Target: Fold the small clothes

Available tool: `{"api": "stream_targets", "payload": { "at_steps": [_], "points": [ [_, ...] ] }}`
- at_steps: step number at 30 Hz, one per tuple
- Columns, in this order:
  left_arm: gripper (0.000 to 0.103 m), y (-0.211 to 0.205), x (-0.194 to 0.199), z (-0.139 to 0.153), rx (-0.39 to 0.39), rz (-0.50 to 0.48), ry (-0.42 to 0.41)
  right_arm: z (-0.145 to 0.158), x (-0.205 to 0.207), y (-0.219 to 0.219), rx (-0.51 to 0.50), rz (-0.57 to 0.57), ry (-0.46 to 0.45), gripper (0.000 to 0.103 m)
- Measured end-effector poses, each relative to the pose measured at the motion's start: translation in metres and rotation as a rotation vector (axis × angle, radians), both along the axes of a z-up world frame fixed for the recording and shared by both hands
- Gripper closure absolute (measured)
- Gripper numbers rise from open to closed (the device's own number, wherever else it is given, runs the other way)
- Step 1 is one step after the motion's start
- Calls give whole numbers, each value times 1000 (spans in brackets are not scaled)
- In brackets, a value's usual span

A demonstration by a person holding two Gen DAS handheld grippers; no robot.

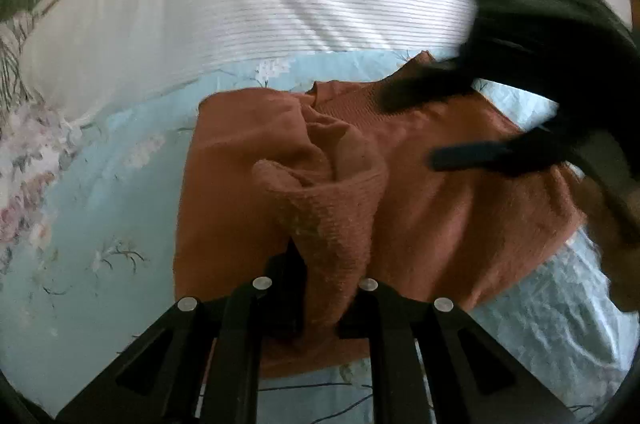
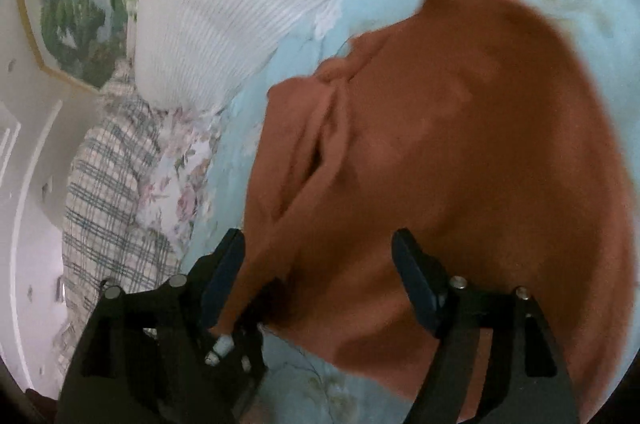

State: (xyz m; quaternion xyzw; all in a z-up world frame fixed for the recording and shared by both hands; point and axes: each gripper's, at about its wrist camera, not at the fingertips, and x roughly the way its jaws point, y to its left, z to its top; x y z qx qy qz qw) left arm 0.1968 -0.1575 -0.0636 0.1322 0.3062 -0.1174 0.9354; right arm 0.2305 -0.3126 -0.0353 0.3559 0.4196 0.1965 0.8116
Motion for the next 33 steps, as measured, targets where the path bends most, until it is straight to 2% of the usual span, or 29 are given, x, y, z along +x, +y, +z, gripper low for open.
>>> {"api": "stream_targets", "payload": {
  "at_steps": [3, 6, 7, 8, 9, 10, 11, 13, 18, 21, 25, 28, 33],
  "points": [
    [93, 2, -5, -1, 18, -8, -14, -6, 40, 15, 44, 59, 36, 27],
    [94, 1, -6, 1, 21, -29, -14, -10, 74, 31, 27, 118, 34, 27],
    [94, 0, -7, 3, 15, -46, -15, -12, 84, 36, 26, 137, 32, 30],
    [95, 0, -11, 4, 8, -58, -18, -14, 91, 39, 27, 156, 39, 46],
    [96, 0, -14, 8, -2, -79, -20, -17, 95, 40, 12, 158, 51, 76],
    [97, -2, -16, 13, -10, -96, -22, -15, 95, 39, -12, 145, 55, 85],
    [97, -3, -17, 17, -21, -108, -21, -12, 94, 36, -13, 141, 47, 85],
    [97, -9, -19, 28, -68, -144, -7, 6, 79, 22, -12, 123, -26, 85],
    [97, -38, -18, 45, -230, -251, 77, 49, 43, -21, -127, 70, -115, 87],
    [97, -65, -15, 46, -290, -315, 119, 58, 24, -52, -199, 32, -122, 87],
    [97, -102, -14, 30, -280, -363, 178, 34, 16, -84, -238, -16, -57, 87],
    [97, -112, -7, 14, -272, -365, 235, 13, 17, -93, -245, -26, -18, 87],
    [97, -115, -7, 17, -279, -386, 231, 26, 10, -103, -252, -54, -83, 88]
  ]
}}
